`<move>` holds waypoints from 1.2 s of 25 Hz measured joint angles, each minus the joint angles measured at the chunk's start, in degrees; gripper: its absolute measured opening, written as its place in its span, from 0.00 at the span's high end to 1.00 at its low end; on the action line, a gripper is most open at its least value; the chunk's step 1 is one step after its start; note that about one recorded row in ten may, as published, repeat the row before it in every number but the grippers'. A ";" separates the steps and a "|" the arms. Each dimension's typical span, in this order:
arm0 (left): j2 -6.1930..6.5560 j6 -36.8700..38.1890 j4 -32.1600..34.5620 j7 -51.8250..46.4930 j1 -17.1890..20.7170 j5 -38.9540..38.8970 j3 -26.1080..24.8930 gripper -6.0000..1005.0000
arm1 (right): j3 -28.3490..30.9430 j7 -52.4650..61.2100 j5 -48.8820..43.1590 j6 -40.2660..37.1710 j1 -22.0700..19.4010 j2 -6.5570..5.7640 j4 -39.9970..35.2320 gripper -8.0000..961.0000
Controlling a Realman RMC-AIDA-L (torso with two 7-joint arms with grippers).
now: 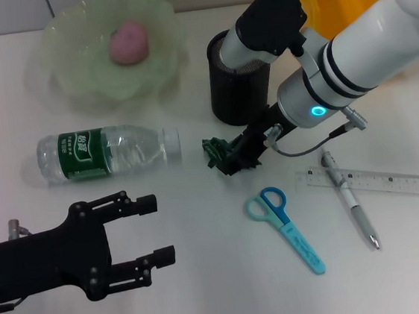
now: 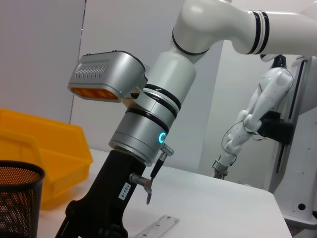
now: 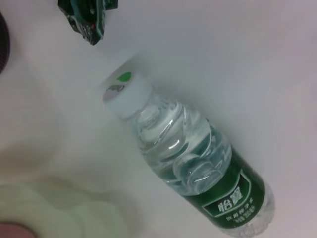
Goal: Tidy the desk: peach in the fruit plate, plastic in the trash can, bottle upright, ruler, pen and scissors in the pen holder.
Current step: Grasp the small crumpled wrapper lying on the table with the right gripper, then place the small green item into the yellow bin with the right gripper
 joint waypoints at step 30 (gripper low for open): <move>-0.29 -0.15 0.01 0.60 -0.74 1.79 -2.76 0.25 | 0.02 -4.32 3.47 0.25 -10.76 -0.25 -12.00 0.87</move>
